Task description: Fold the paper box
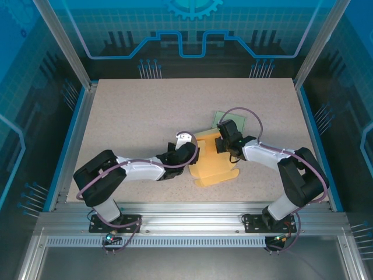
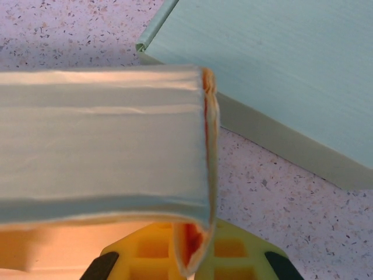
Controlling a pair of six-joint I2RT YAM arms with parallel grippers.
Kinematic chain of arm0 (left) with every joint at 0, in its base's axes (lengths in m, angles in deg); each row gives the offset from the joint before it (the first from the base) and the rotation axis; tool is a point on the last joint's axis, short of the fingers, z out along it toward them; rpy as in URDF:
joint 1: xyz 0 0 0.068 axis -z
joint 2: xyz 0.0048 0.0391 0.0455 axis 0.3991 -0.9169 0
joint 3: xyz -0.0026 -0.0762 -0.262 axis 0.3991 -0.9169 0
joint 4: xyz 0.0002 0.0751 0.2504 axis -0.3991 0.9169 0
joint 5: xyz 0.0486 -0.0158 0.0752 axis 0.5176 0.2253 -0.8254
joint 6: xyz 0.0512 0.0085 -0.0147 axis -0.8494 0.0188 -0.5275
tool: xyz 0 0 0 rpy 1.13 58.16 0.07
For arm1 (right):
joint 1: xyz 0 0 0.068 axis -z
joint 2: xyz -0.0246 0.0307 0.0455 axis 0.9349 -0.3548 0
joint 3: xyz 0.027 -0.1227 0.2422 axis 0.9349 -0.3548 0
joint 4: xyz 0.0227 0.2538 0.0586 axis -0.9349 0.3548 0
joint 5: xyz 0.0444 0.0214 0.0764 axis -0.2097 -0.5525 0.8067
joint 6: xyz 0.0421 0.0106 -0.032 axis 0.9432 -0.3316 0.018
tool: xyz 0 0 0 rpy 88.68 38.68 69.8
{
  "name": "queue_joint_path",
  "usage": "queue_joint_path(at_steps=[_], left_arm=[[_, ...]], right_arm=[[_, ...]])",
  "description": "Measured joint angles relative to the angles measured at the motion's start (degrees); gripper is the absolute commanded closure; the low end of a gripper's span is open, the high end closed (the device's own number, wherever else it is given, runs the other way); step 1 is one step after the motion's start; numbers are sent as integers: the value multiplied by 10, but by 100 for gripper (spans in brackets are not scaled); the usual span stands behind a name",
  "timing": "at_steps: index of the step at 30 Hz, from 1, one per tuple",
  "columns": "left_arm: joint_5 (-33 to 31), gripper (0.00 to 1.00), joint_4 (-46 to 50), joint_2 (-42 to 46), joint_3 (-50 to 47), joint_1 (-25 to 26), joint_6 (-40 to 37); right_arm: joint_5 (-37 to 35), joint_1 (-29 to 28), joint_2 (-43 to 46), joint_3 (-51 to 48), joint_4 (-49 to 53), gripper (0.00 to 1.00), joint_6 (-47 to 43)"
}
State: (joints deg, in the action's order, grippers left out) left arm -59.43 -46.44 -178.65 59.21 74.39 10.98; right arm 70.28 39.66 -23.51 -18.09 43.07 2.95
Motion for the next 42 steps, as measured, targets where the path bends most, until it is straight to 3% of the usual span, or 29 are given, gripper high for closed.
queue_joint_path(at_steps=[14, 38, 42], left_arm=[[42, 6, -14, 26, -21, 0, 0], [95, 5, -43, 62, -59, 7, 8], [95, 1, -42, 73, -62, 7, 7]], right_arm=[[6, 0, 0, 0, 0, 100, 0], [52, -8, 0, 0, -5, 100, 0], [52, -8, 0, 0, -5, 100, 0]])
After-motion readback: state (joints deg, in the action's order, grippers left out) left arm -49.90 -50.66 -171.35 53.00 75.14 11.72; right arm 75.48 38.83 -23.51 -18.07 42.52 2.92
